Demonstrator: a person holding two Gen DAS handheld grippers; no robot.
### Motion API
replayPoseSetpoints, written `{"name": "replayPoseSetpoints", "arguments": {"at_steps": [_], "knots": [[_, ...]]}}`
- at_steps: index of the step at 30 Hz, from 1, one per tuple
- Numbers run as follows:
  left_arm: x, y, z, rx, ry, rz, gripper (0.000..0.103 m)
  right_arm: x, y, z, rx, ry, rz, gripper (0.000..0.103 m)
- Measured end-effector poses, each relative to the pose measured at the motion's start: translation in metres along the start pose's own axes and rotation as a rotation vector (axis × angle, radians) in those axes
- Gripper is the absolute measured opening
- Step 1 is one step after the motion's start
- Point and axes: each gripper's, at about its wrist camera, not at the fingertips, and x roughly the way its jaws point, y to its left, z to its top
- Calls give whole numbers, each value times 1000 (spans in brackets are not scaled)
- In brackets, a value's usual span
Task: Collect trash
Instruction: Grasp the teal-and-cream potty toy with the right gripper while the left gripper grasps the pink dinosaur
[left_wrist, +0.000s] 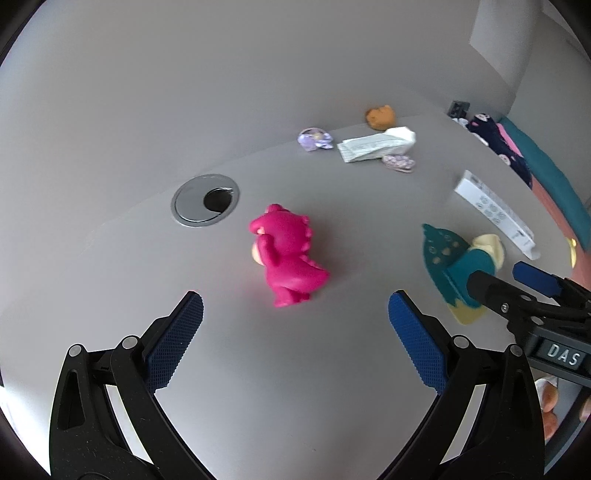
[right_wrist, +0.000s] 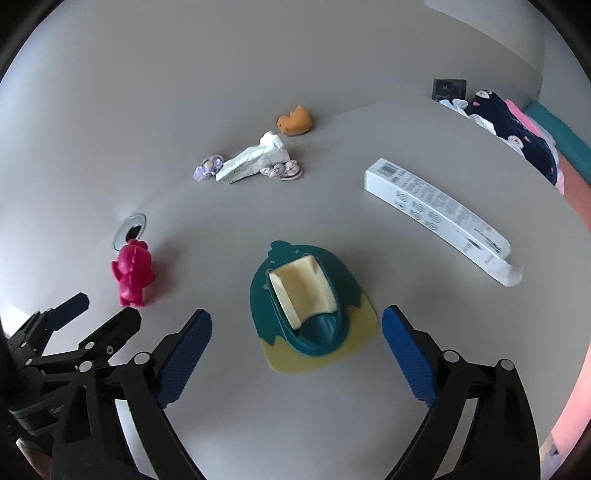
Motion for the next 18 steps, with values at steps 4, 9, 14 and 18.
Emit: {"name": "replayPoseSetpoints", "arguments": {"at_steps": [4,9,14,18], "knots": [[9,9,5,-30,15,22,97,10,1,2,-2,18,-25,78],[16,18,15,-88,11,4,97,24,4,3,-23,38,-70,60],[27,9,24,-89,19,-11,97,30,5,4,-60,22,-79,45],[36,1,27,-68,25,-1,97,31,0,5,-45,16,-51,44]]}}
